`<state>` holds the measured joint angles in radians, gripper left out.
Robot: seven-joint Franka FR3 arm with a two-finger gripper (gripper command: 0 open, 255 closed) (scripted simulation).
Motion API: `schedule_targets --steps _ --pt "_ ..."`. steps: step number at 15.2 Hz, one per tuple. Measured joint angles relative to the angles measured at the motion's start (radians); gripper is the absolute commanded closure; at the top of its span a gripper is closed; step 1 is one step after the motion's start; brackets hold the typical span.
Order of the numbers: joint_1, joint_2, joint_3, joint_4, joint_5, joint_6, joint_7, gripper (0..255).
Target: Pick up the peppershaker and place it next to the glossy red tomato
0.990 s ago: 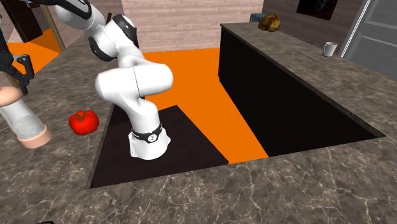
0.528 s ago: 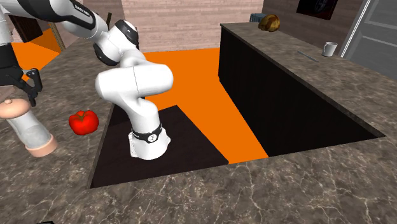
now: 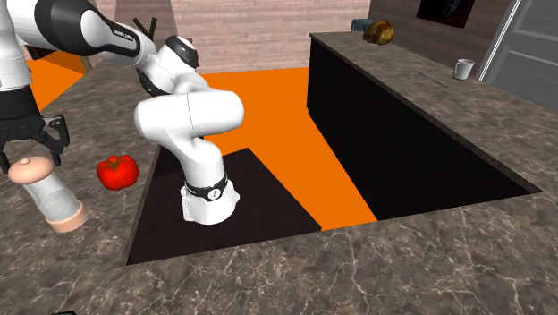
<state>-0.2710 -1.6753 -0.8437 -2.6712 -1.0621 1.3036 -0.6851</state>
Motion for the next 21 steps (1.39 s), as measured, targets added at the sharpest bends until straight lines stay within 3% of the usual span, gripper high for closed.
schedule_targets --steps 9,15,16,21 --pt "-0.065 -0.063 -0.124 -0.097 -0.112 0.037 -0.011 255" --pt "-0.070 -0.067 -0.138 -0.104 -0.124 0.041 -0.012 255" --pt "-0.070 -0.068 -0.138 -0.104 -0.124 0.041 -0.012 0" --pt "-0.070 -0.068 -0.138 -0.104 -0.125 0.041 -0.012 0"
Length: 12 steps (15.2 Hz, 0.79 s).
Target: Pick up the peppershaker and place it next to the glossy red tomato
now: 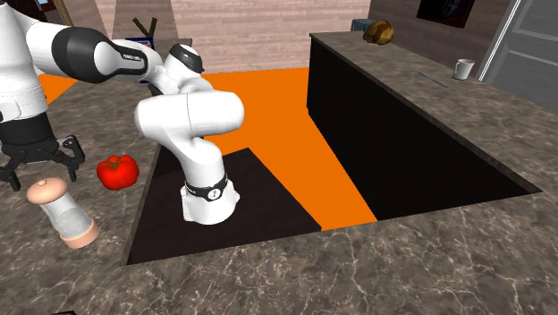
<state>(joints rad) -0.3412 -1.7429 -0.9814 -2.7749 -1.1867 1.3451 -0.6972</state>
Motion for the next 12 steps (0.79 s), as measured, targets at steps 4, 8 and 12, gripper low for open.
schedule_targets --steps 4,8,12 --pt "0.032 0.027 0.081 0.047 0.072 -0.026 0.006 0" --pt "0.047 0.045 0.143 0.076 0.130 -0.048 0.010 0" --pt "0.048 0.047 0.147 0.079 0.133 -0.049 0.010 0"
